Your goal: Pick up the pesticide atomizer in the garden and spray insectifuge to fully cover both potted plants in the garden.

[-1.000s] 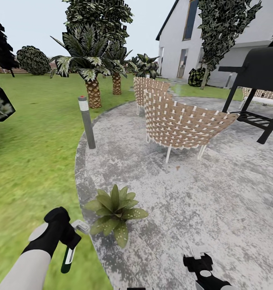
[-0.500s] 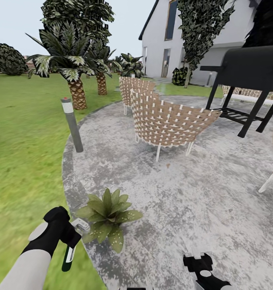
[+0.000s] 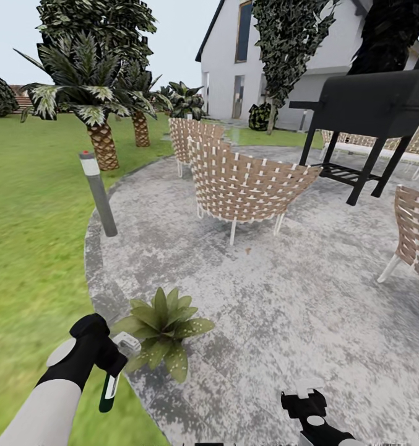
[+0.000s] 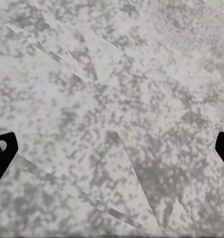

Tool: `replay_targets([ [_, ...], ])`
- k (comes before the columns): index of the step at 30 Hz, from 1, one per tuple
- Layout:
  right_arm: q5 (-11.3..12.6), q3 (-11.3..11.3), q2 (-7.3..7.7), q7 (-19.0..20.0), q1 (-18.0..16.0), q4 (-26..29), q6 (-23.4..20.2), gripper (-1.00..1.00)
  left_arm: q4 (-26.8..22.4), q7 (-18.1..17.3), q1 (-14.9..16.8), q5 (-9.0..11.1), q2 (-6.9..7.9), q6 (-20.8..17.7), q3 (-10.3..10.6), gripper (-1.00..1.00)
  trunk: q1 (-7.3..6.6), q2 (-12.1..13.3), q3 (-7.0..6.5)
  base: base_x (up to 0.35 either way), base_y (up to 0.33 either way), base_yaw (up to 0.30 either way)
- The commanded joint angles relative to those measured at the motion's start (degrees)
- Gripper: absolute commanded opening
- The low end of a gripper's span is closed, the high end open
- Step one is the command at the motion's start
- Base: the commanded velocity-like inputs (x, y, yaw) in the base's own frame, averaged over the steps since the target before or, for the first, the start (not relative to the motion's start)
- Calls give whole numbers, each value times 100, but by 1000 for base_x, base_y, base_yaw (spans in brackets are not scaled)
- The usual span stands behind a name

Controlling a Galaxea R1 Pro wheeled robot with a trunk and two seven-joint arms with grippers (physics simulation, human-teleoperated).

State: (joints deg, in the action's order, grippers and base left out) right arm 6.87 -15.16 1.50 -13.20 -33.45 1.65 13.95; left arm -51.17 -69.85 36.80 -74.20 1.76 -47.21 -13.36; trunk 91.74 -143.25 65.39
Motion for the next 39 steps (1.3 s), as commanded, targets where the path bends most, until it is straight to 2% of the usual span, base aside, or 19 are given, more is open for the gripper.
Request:
replay_targets([
  [1,60,-51,-1,-8,-3,-5,20,100,-7,-55,3,-43,-1,-42,-9,-100,-1,-2,1,-129,100,-224],
  [13,60,-54,-1,-8,-4,-6,20,100,-7,-55,3,-42,6,-49,-10,-100,-1,-2,-40,-217,219,-190],
  [23,60,-51,-1,-8,-4,-6,20,100,-7,-53,-1,-42,-1,-51,-10,-100,-1,-2,-41,26,297,-16],
  [27,60,-52,-1,-8,-3,-6,20,100,1,-56,-43,-34,-10,-39,-7,-100,-1,-2,-52,20,73,-211],
  [28,60,-51,-1,-8,-3,-5,20,100,1,-69,-36,-34,-24,-40,-4,-100,-1,-2,-55,4,14,-241],
  [29,60,-53,-1,-8,-3,-6,20,100,1,-242,-6,-47,-78,-39,4,-100,-1,-2,-56,1,5,-124],
  [30,60,-52,-1,-8,-3,-3,20,100,1,-458,4,-71,-119,-31,30,-100,-1,-2,-57,1,2,-63],
  [32,56,-53,-1,-8,-3,-5,20,100,-4,-858,18,-112,-162,-51,230,-100,-1,-2,-58,0,1,-27],
  [34,51,-57,-1,-8,-3,-6,20,100,-7,-1166,128,-140,-183,-94,634,-100,-1,-2,-58,0,0,-7],
  [36,45,-57,-1,-8,-3,-11,21,100,-7,-1238,329,-146,-202,-157,795,-100,-1,-2,-58,0,0,-2],
  [39,43,-58,-1,-8,-3,-14,20,100,-7,-1261,527,-142,-198,-398,852,-100,-1,-2,-58,0,0,0],
])
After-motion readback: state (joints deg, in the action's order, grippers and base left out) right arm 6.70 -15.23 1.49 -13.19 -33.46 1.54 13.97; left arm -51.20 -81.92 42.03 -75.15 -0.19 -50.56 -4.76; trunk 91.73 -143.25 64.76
